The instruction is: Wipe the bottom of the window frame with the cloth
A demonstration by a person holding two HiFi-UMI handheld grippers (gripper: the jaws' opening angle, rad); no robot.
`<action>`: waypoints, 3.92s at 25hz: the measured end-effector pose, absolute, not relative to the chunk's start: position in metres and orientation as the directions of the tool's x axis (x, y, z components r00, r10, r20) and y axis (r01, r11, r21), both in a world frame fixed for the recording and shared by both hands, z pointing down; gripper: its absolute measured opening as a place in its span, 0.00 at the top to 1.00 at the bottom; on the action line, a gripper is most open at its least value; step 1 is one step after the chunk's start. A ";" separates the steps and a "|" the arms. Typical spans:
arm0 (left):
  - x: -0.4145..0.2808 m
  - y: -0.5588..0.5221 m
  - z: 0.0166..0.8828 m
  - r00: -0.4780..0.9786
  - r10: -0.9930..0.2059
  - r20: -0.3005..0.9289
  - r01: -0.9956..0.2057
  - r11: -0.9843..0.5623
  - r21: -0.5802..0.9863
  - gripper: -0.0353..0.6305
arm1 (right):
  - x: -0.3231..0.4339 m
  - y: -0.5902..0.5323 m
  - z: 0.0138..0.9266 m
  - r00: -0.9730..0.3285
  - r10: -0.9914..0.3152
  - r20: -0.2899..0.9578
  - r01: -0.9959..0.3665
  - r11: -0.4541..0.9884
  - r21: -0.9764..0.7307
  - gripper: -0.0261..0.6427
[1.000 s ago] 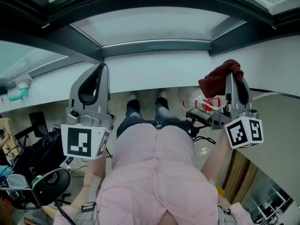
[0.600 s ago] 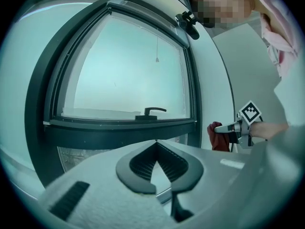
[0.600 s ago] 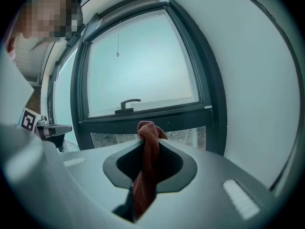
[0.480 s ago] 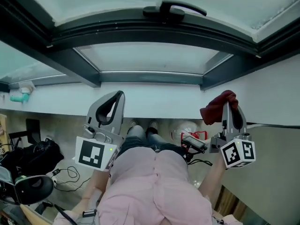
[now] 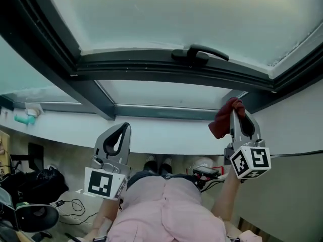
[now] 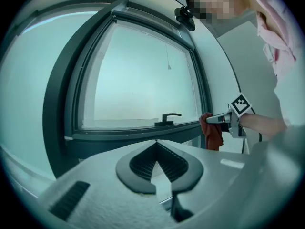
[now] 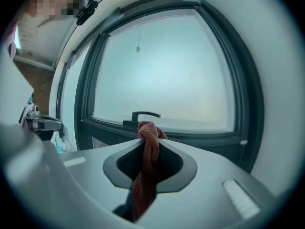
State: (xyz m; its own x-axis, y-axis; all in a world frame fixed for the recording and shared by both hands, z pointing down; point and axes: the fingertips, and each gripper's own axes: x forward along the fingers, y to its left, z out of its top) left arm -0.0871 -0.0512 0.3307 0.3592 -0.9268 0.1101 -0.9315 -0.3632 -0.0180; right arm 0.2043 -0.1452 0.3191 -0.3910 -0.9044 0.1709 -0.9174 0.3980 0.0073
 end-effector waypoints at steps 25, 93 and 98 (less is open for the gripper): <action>-0.195 -0.059 0.342 0.205 -0.974 0.097 -0.979 -0.206 0.005 0.95 | 0.127 -0.299 0.308 -0.219 -0.926 0.308 -0.943 0.282 0.176 0.88; -0.032 -0.121 0.332 0.362 -0.929 0.076 -0.931 -0.364 -0.013 0.95 | 0.254 -0.316 0.314 -0.305 -0.873 0.382 -0.921 0.373 0.117 0.87; -0.029 -0.125 0.331 0.354 -0.932 0.072 -0.934 -0.356 -0.016 0.95 | 0.274 -0.319 0.315 -0.283 -0.881 0.380 -0.932 0.346 0.109 0.87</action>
